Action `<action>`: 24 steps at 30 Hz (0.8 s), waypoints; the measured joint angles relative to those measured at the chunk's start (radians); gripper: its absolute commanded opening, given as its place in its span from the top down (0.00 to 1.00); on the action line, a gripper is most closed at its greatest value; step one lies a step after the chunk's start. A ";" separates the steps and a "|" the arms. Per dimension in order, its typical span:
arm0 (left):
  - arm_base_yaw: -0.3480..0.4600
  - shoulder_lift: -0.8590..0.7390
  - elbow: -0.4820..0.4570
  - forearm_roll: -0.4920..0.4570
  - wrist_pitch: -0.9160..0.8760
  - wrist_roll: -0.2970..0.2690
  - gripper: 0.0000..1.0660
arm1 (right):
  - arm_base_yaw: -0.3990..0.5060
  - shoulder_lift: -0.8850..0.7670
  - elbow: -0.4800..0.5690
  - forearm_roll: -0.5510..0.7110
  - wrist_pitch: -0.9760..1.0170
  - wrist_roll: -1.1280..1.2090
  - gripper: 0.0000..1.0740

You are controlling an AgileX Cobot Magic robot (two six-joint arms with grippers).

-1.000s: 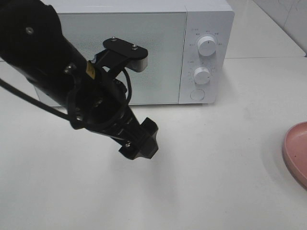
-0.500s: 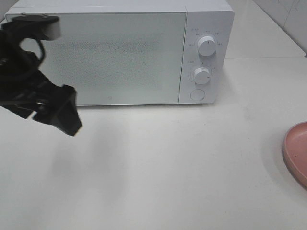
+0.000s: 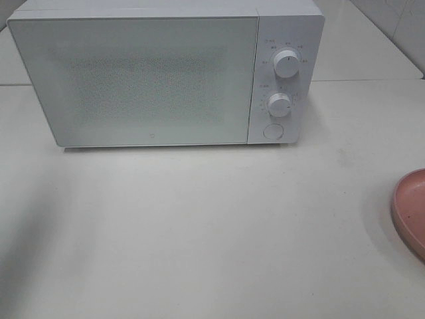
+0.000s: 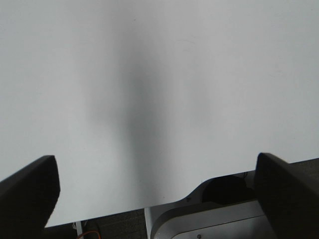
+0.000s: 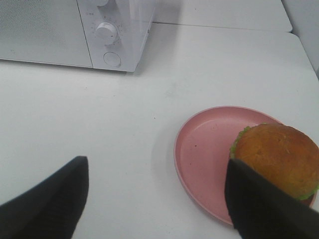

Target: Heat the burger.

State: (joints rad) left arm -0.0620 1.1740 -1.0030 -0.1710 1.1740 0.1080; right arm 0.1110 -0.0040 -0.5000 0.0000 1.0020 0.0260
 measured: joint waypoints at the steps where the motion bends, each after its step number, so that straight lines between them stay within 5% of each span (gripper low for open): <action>1: 0.011 -0.027 0.020 0.001 0.000 -0.002 0.08 | 0.000 0.000 0.000 0.000 0.000 0.000 0.30; 15: 0.029 -0.353 0.283 0.021 -0.003 -0.005 0.08 | 0.000 0.000 0.000 0.000 0.000 0.000 0.30; 24: 0.029 -0.585 0.436 0.110 -0.009 -0.108 0.08 | 0.000 0.000 0.000 0.000 0.000 0.000 0.30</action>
State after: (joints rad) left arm -0.0330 0.5890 -0.5670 -0.0610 1.1650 0.0000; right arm 0.1110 -0.0040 -0.5000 0.0000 1.0020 0.0260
